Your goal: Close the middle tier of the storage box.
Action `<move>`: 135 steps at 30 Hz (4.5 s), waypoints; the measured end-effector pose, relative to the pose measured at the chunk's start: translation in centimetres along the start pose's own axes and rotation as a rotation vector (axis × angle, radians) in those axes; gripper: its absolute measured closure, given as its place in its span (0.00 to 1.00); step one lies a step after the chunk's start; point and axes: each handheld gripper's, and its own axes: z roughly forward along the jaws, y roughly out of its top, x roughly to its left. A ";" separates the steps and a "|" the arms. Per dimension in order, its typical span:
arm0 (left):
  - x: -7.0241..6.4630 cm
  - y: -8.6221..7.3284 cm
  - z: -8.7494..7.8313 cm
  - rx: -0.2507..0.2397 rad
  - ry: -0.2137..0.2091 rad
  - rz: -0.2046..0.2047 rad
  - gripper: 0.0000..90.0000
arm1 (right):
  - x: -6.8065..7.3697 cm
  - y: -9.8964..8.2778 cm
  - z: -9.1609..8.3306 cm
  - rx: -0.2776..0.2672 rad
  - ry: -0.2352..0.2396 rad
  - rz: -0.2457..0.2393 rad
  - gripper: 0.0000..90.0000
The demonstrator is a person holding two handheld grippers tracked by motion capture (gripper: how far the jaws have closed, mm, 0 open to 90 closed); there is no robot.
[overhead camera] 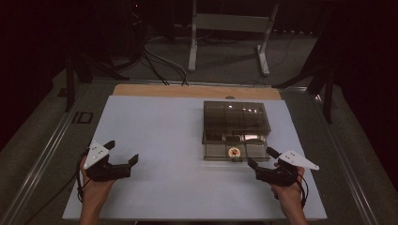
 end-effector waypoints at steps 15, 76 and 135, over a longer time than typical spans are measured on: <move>0.2 0.3 -0.4 -0.017 0.007 -0.008 0.01 | 1.3 -0.9 1.5 0.056 0.047 0.026 0.80; 0.0 0.3 -0.5 -0.008 0.040 0.008 0.01 | 1.2 -2.6 4.3 0.235 -0.044 0.032 1.00; 0.3 0.1 -0.5 -0.015 0.040 -0.010 0.01 | 0.5 -1.2 6.3 0.223 -0.111 0.032 1.00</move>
